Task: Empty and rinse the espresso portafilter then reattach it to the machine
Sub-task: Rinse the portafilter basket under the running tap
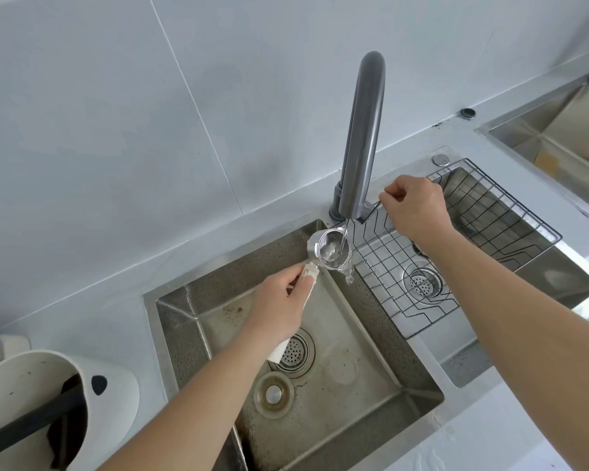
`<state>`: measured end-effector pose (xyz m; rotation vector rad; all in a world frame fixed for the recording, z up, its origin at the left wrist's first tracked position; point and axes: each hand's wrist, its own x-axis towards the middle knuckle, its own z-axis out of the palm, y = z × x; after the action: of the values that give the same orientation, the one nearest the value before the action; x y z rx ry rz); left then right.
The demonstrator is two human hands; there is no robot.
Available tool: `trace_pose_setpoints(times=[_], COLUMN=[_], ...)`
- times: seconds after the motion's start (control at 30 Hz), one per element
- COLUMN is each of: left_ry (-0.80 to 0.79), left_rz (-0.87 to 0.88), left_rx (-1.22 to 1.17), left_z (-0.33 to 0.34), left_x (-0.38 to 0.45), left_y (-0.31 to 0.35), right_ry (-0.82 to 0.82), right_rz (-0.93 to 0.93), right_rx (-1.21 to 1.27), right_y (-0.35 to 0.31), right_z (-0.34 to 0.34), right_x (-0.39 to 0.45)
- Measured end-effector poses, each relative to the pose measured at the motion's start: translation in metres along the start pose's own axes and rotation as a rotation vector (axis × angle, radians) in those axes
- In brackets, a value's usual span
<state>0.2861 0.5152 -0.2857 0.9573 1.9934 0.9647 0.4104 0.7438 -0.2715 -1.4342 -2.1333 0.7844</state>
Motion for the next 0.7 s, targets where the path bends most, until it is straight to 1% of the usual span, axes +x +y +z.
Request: trace_pose_setpoints(times=[0.27, 0.47, 0.6, 0.7], left_ry=[0.04, 0.039, 0.014, -0.019], left_rz=[-0.002, 0.043, 0.036, -0.005], left_rx=[-0.136, -0.193, -0.254, -0.334], left_z=[0.006, 0.012, 0.018, 0.021], left_x=[0.002, -0.001, 0.0, -0.002], left_y=[0.004, 0.017, 0.019, 0.021], right_ry=[0.007, 0.022, 0.013, 0.013], right_rz=[-0.002, -0.006, 0.005, -0.003], right_rx=[-0.006, 0.001, 0.0, 0.001], right_y=[0.001, 0.002, 0.001, 0.002], right_z=[0.002, 0.002, 0.002, 0.002], right_x=[0.0, 0.0, 0.001, 0.001])
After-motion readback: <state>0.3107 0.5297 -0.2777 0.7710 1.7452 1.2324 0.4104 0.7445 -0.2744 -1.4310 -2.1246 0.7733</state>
